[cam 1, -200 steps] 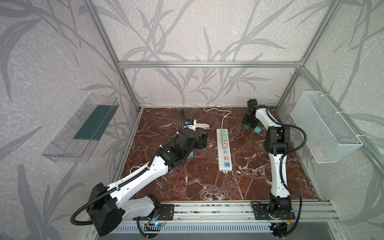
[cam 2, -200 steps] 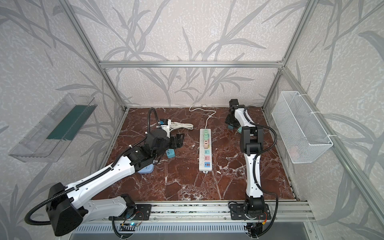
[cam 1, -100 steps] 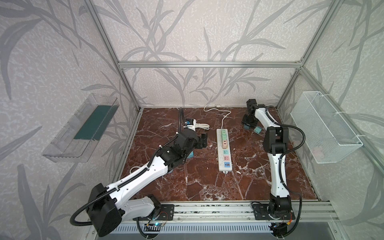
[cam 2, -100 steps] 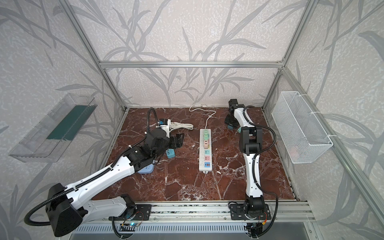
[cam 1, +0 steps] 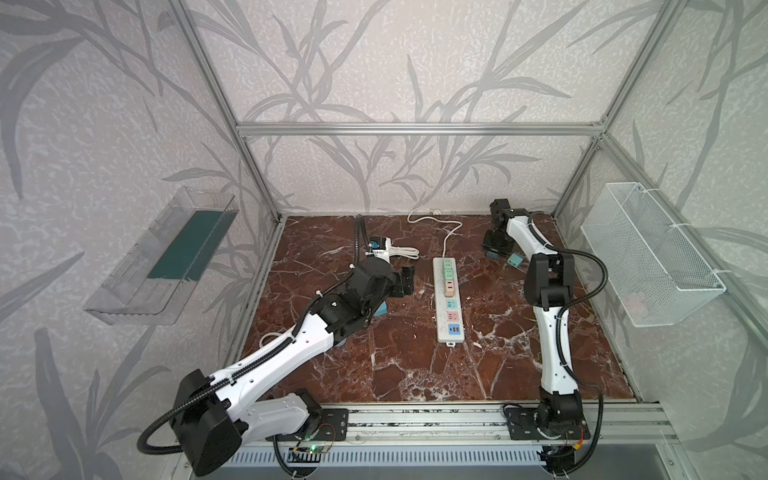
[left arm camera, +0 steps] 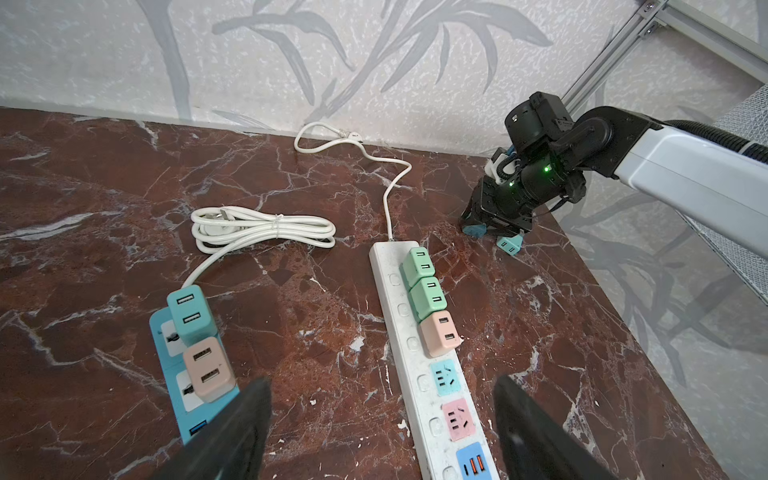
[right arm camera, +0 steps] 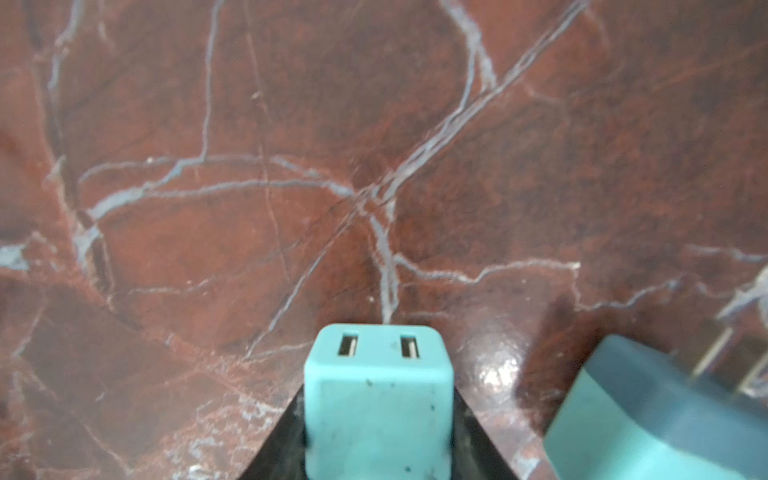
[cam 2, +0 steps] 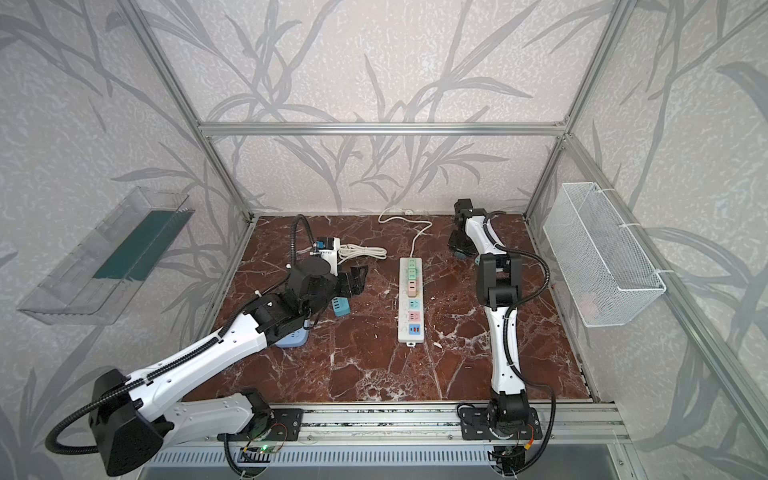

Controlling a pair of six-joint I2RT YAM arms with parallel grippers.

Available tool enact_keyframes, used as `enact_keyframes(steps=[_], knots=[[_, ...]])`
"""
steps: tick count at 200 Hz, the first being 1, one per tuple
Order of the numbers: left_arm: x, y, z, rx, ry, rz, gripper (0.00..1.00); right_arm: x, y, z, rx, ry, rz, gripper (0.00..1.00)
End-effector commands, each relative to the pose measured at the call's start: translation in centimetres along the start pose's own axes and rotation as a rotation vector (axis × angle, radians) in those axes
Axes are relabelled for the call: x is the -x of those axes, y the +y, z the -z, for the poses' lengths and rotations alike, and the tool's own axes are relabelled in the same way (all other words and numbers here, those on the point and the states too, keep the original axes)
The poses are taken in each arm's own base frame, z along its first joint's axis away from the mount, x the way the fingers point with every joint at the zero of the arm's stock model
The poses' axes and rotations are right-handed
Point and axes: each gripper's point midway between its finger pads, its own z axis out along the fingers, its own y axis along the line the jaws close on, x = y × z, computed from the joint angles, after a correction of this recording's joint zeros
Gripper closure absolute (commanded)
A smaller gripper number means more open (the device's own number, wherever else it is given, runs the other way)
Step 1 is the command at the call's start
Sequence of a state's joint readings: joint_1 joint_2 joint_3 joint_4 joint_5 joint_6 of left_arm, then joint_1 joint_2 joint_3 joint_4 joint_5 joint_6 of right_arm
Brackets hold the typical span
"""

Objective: Insert the plug
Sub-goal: 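Carry the teal adapter nearer the robot and set it down with the right gripper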

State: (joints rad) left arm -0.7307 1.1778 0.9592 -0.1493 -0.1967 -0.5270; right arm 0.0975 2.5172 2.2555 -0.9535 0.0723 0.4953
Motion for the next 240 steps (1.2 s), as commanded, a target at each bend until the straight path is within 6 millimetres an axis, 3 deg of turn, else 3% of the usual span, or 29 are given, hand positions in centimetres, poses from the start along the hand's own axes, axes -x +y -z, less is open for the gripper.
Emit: enact_keyframes(steps=[1, 11, 16, 21, 50, 93, 129, 158, 177, 221, 240], knots=[[0.8, 0.5, 0.7, 0.012, -0.036, 0.008, 0.17, 0.2, 2.2, 6.5, 0.034, -0.110, 0.067, 0.62], [0.8, 0.6, 0.7, 0.019, -0.040, 0.005, 0.17, -0.4, 2.4, 8.4, 0.049, -0.149, 0.070, 0.62], [0.9, 0.6, 0.8, 0.020, -0.044, 0.003, 0.17, -1.1, 2.3, 8.5, 0.053, -0.149, 0.072, 0.63], [1.0, 0.7, 0.9, 0.021, -0.045, 0.001, 0.17, -1.3, 2.3, 9.9, 0.075, -0.179, 0.067, 0.63], [1.1, 0.6, 0.9, 0.015, -0.054, 0.005, 0.18, -7.1, 0.5, 13.0, 0.120, -0.215, 0.067, 0.66], [0.2, -0.5, 0.4, -0.043, -0.015, 0.024, 0.23, -19.3, -4.4, 13.1, 0.101, -0.173, 0.115, 0.66], [-0.6, -2.0, 0.1, -0.140, -0.007, 0.021, 0.23, -25.6, -6.8, 11.6, 0.099, -0.115, 0.130, 0.66], [-0.9, -2.0, -0.1, -0.138, -0.003, 0.004, 0.24, -28.2, -7.7, 9.7, 0.095, -0.054, 0.113, 0.66], [-1.3, -2.1, -0.4, -0.137, 0.004, -0.014, 0.23, -28.6, -7.6, 8.8, 0.101, -0.042, 0.092, 0.64], [-2.9, -3.0, -1.3, -0.153, 0.042, -0.061, 0.23, -29.6, -6.2, 7.8, 0.159, 0.030, 0.049, 0.38], [-3.6, -3.4, -1.4, -0.152, 0.059, -0.089, 0.23, -29.9, -5.5, 8.0, 0.206, 0.050, 0.034, 0.33]])
